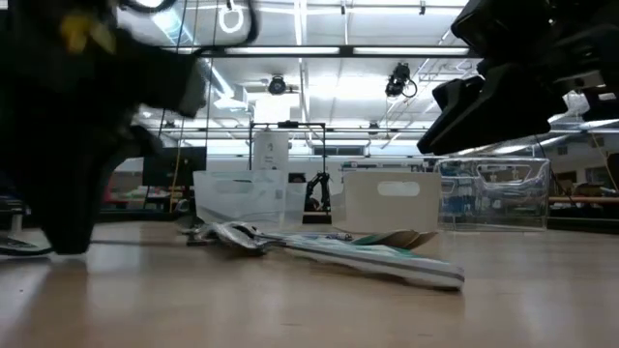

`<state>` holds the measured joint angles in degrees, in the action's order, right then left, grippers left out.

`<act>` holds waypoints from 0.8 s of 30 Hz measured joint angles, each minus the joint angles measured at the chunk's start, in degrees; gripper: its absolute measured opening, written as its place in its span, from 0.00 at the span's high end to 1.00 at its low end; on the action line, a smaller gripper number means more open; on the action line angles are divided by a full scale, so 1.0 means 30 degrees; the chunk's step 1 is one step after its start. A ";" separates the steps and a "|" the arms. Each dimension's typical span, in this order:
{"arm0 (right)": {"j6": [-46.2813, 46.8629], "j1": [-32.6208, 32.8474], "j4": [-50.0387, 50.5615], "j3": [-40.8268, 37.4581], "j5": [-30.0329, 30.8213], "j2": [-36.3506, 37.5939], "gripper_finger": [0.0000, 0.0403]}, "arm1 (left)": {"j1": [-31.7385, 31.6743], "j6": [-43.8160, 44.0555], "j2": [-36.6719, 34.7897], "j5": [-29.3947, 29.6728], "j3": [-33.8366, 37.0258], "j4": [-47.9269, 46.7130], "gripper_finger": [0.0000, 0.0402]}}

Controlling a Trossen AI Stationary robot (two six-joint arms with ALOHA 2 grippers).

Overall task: Sort silverware by color (type)
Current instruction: Put the black spoon into the left transparent bin

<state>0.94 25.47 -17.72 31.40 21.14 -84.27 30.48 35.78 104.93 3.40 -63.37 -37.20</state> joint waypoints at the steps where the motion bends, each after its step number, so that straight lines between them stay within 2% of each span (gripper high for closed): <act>1: -0.0152 -0.0138 -0.0074 0.0000 -0.0237 0.0000 0.71 | 0.0023 0.0119 -0.0058 -0.0006 -0.0195 0.0237 0.98; 11: -0.0980 -0.0939 -0.0691 0.0000 -0.1710 0.0000 0.71 | 0.0094 0.2111 -0.0916 0.0657 -0.0546 0.0187 0.98; 20: -0.1043 -0.1071 -0.1243 0.0000 -0.2585 0.0000 0.71 | -0.0471 0.4451 -0.1406 0.3851 -0.0548 0.0202 0.98; 24: -0.0531 -0.1071 -0.1231 0.0000 -0.2592 0.0000 0.71 | -0.1061 0.5842 -0.2056 0.5935 -0.0541 0.0160 0.98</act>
<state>-0.65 22.26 -21.41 31.40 13.37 -84.27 27.30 53.31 98.76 21.20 -64.99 -36.72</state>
